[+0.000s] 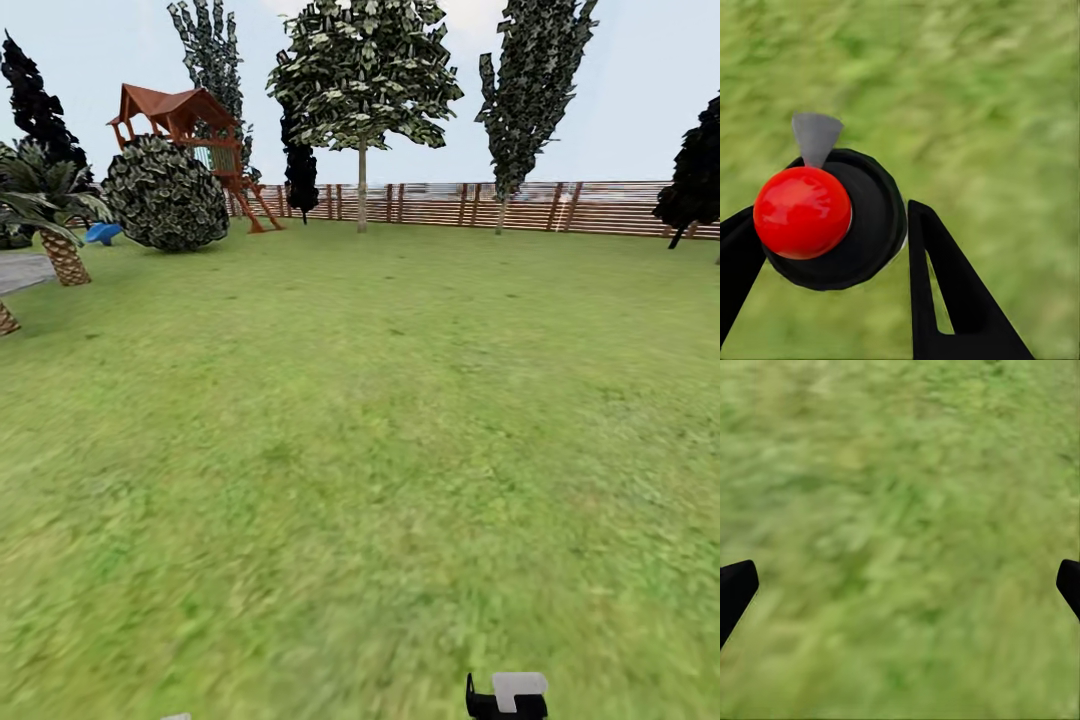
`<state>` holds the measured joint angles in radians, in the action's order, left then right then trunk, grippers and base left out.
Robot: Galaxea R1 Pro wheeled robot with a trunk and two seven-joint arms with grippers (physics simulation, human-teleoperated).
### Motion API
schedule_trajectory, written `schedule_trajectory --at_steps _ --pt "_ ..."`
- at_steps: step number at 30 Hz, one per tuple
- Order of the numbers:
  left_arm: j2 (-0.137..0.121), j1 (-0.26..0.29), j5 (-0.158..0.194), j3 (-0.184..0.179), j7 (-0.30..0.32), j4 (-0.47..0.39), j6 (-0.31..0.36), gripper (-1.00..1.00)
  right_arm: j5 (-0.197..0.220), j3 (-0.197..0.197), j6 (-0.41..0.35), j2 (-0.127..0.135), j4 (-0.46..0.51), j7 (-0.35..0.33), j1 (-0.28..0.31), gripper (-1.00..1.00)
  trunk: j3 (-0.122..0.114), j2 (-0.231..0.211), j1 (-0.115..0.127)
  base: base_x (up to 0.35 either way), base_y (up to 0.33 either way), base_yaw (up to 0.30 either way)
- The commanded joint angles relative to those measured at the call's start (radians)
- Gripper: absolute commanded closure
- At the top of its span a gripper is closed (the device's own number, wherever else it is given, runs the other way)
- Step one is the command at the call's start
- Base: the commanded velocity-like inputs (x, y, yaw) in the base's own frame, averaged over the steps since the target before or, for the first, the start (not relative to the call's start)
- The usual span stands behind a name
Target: In the garden, pick up the pesticide atomizer on the floor and spray pesticide onto both trees until each tree trunk is fully covered.
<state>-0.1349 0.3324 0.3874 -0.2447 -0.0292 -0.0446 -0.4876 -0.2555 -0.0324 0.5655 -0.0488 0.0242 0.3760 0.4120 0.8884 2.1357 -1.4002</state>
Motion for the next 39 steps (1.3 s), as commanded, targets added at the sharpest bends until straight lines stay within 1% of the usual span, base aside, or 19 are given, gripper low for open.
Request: schedule_trajectory --at_steps 1,39 --pt "0.0 0.0 0.005 -0.008 -0.003 0.0 -0.002 1.0 -0.011 -0.004 0.001 0.0 -0.001 0.007 0.001 -1.0 0.001 0.0 0.0 0.338 0.0 0.0" --pt "-0.003 0.0 0.007 -0.008 -0.003 0.0 -0.001 1.0 -0.011 -0.003 0.001 0.0 -0.001 0.007 0.001 -1.0 0.001 0.0 0.0 0.337 0.0 0.0"
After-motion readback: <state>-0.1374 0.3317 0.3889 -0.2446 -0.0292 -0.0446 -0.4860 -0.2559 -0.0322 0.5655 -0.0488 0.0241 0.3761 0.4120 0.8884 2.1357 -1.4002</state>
